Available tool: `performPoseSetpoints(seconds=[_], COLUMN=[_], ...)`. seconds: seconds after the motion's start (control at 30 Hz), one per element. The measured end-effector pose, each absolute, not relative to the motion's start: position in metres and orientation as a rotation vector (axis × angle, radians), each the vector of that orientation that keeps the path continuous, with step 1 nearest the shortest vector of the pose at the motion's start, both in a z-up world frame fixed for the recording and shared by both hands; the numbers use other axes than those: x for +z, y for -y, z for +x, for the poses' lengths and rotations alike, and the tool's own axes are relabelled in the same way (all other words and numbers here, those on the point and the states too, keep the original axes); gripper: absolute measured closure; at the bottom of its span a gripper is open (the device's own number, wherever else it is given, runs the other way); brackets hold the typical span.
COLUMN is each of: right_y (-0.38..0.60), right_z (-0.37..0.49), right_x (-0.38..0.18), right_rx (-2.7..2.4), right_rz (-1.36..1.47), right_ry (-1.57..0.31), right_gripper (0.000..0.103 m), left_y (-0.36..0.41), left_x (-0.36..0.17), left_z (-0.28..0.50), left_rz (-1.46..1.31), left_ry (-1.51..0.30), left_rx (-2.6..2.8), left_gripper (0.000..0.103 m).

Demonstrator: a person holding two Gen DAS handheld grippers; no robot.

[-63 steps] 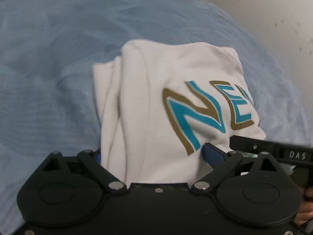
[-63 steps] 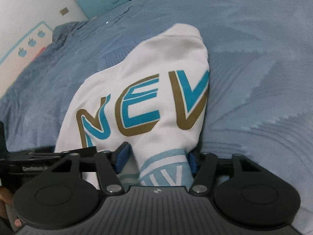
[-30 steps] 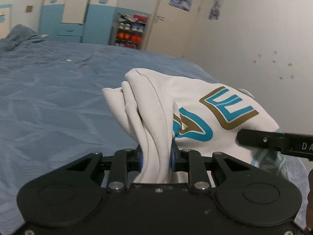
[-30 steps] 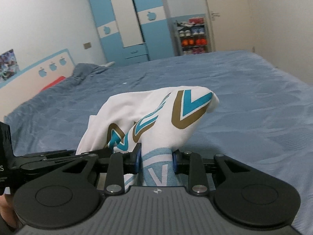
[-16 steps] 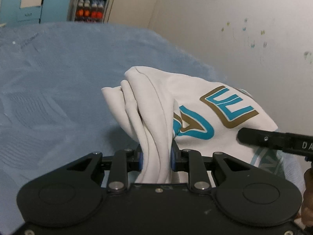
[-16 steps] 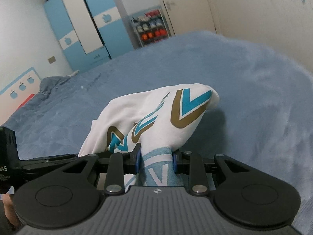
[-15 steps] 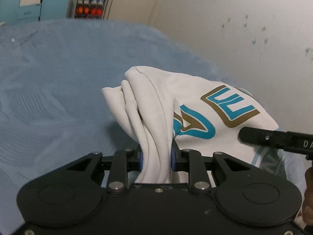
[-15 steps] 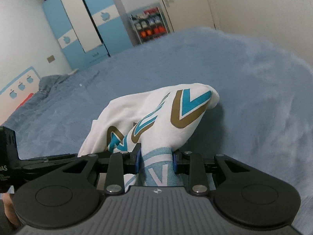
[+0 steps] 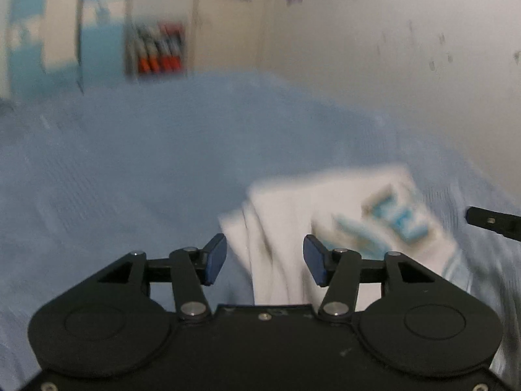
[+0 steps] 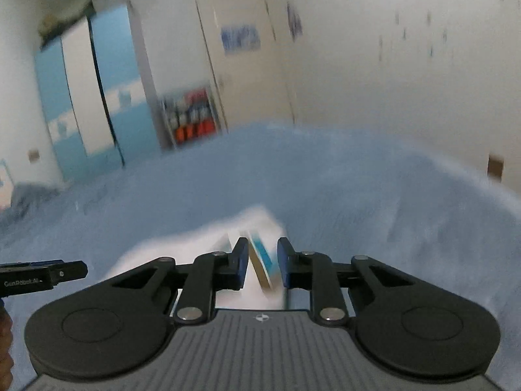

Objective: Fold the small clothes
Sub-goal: 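Lay the bundle flat on the bed and open both grippers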

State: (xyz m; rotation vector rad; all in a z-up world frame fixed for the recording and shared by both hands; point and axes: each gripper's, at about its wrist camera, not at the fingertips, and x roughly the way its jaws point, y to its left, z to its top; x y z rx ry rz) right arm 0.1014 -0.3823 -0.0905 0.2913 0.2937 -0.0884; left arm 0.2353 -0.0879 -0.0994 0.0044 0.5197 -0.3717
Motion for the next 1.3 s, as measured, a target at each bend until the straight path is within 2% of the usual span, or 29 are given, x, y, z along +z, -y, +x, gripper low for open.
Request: performPoseSetpoints(seconds=[0.07, 0.17, 0.27, 0.3, 0.33, 0.37, 0.53, 0.63, 0.73, 0.8, 0.87, 0.97, 1.03, 1.13, 1.3], right_y=[0.368, 0.346, 0.338, 0.339, 0.34, 0.34, 0.343, 0.345, 0.342, 0.339, 0.324, 0.297, 0.301, 0.317, 0.327], right_z=[0.108, 0.134, 0.156, 0.157, 0.155, 0.155, 0.136, 0.114, 0.098, 0.1, 0.089, 0.085, 0.086, 0.078, 0.057], right_x=[-0.084, -0.105, -0.162, -0.178, -0.182, -0.177, -0.137, -0.121, -0.128, -0.155, -0.187, -0.188, -0.169, -0.132, -0.121], right_rx=[-0.101, -0.091, -0.134, -0.135, -0.132, -0.13, -0.1, -0.071, -0.021, -0.028, -0.05, -0.114, -0.101, -0.027, 0.021], right_rz=[0.27, 0.224, 0.194, 0.191, 0.203, 0.202, 0.202, 0.171, 0.17, 0.145, 0.009, -0.159, -0.098, 0.026, 0.064], right_ry=[-0.253, -0.311, -0.442, -0.43, -0.419, -0.423, -0.432, -0.387, -0.43, -0.492, -0.399, -0.373, -0.415, -0.459, -0.517], right_gripper=[0.077, 0.079, 0.08, 0.08, 0.08, 0.08, 0.08, 0.079, 0.079, 0.079, 0.08, 0.078, 0.078, 0.078, 0.078], left_y=[0.094, 0.109, 0.129, 0.138, 0.139, 0.133, 0.13, 0.111, 0.092, 0.091, 0.101, 0.082, 0.078, 0.068, 0.064], left_x=[-0.08, -0.083, -0.129, -0.155, -0.179, -0.187, -0.16, -0.128, -0.114, -0.13, -0.168, -0.187, -0.176, -0.145, -0.12], left_z=[0.228, 0.231, 0.252, 0.263, 0.268, 0.265, 0.261, 0.234, 0.2, 0.194, 0.201, 0.207, 0.213, 0.196, 0.155], left_rz=[-0.048, -0.081, 0.062, 0.152, 0.188, 0.16, 0.159, 0.11, 0.098, 0.144, 0.224, 0.129, 0.102, 0.098, 0.131], left_ry=[-0.438, -0.392, -0.502, -0.593, -0.627, -0.58, -0.577, -0.502, -0.486, -0.542, -0.677, -0.705, -0.733, -0.652, -0.601], left_rx=[-0.379, -0.442, -0.391, -0.37, -0.396, -0.404, -0.373, -0.395, -0.458, -0.462, -0.447, -0.494, -0.488, -0.43, -0.501], left_gripper=[0.042, 0.04, 0.04, 0.033, 0.033, 0.033, 0.036, 0.036, 0.035, 0.035, 0.032, 0.03, 0.029, 0.032, 0.031])
